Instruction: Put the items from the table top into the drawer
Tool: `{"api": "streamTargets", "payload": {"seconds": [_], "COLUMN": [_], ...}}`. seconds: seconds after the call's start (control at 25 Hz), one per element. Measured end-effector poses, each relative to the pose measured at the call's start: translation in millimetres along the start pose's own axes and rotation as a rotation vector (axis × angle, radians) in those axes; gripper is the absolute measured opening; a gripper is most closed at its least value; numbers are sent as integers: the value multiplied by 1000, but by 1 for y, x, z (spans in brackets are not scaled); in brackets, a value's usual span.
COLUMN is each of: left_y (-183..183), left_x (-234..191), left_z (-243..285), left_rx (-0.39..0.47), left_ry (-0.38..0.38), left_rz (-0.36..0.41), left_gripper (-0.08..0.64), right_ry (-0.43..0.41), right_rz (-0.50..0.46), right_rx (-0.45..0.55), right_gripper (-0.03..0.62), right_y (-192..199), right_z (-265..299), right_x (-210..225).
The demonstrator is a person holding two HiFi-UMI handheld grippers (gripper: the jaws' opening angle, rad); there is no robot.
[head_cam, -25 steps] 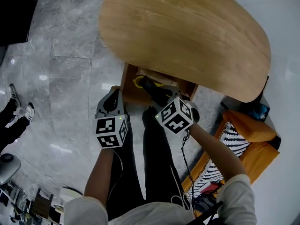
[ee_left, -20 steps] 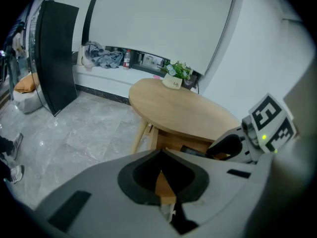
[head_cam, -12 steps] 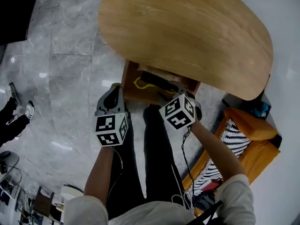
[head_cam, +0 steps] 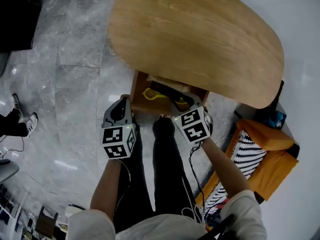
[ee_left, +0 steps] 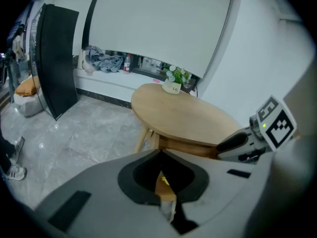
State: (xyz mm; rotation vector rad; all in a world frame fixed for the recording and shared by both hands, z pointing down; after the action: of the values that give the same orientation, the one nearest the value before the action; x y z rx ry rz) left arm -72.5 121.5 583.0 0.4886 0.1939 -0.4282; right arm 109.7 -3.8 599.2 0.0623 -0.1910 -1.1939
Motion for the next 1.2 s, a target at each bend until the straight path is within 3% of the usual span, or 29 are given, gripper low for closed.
{"api": "streamTargets", "payload": {"seconds": [0.24, 0.36, 0.48, 0.84, 1.0, 1.2], "left_y": [-38, -88, -133, -199, -225, -230], "left_x": [22, 27, 38, 91, 116, 151], "left_z": [-70, -109, -148, -276, -318, -339], "left_rx": [22, 98, 156, 305, 378, 420], "left_ry": [27, 38, 56, 123, 192, 241], "left_rz": [20, 59, 134, 405, 453, 485], "left_gripper": [8, 8, 8, 8, 8, 8], "right_ry": [103, 227, 321, 481, 494, 460], "right_rz": [300, 469, 598, 743, 802, 865], "right_rx": [98, 188, 260, 488, 582, 666], "right_gripper": [62, 0, -5, -6, -6, -6], "right_y": [31, 42, 52, 74, 83, 92], "right_z": [-83, -138, -199, -377, -420, -444], "right_x": [11, 27, 33, -2, -13, -12]}}
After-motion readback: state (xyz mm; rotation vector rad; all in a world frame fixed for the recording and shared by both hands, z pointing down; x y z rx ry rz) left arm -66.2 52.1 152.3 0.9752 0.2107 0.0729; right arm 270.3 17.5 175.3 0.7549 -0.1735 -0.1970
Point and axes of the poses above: the fingertips, and each gripper's own axes: z forward along the fingers, x to its right, y out of its underside, the point moved 8 cm from there along -z, backward along the fingers, and after that the axes turned 13 degrees about -x, right-handed, at the moved point
